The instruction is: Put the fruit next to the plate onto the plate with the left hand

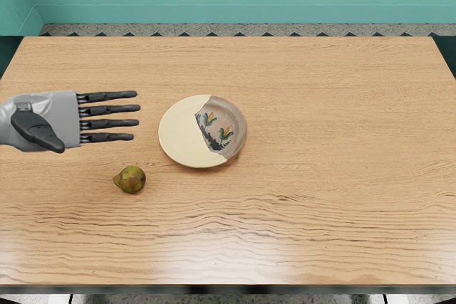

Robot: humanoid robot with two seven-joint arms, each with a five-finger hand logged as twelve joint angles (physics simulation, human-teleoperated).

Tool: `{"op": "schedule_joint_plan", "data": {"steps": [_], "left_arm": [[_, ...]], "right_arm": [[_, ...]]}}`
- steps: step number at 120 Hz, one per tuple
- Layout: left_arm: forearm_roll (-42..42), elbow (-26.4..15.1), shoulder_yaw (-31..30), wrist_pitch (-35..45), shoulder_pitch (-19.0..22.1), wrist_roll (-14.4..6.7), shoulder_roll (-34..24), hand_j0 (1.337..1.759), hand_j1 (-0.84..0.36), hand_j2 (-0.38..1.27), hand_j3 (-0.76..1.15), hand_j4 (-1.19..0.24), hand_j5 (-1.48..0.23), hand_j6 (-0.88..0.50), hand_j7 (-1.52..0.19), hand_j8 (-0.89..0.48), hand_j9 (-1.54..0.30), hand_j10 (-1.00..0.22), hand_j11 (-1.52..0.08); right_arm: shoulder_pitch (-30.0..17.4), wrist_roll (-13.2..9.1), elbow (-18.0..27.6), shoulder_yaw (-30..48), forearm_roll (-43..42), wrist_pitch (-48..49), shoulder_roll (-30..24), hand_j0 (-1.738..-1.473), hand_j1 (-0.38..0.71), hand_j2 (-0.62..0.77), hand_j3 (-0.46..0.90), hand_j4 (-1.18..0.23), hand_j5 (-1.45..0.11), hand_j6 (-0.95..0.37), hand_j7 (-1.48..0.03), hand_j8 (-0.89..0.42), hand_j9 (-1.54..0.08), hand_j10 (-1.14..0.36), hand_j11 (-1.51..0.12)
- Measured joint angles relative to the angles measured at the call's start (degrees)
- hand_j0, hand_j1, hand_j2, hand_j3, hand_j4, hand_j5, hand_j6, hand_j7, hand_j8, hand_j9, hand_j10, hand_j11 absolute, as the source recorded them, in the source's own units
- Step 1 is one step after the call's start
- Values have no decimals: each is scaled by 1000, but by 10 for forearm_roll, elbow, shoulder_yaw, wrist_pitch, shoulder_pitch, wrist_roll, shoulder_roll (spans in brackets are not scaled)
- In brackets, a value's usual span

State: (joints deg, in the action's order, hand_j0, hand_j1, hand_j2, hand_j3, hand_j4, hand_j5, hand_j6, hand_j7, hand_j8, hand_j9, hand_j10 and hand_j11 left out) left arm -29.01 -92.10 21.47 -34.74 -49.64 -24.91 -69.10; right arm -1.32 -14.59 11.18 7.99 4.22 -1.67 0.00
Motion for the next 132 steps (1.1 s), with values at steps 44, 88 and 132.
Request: {"op": "schedule_joint_plan", "data": {"steps": [44, 88, 132], "left_arm": [[43, 21, -6, -3, -29, -2, 20, 1658, 348, 0, 0, 5, 0, 5, 0, 5, 0, 3, -1], [293, 25, 17, -3, -97, 6, 90, 1658, 349, 0, 0, 2, 0, 3, 0, 2, 0, 1, 0], [596, 22, 26, 68, -17, 134, 85, 1658, 349, 1, 0, -3, 0, -4, 0, -4, 0, -3, 0]], "right_arm": [[0, 0, 0, 0, 0, 0, 0, -1658, -310, -7, 0, -33, -43, -33, -43, -33, -43, -33, -43], [0, -2, 0, -1, 0, 0, 0, -1658, -310, -7, 0, -33, -43, -33, -43, -33, -43, -33, -43], [0, -1, -2, 1, 0, 0, 0, -1658, -310, -7, 0, -33, -43, -33, -43, -33, -43, -33, -43]]}}
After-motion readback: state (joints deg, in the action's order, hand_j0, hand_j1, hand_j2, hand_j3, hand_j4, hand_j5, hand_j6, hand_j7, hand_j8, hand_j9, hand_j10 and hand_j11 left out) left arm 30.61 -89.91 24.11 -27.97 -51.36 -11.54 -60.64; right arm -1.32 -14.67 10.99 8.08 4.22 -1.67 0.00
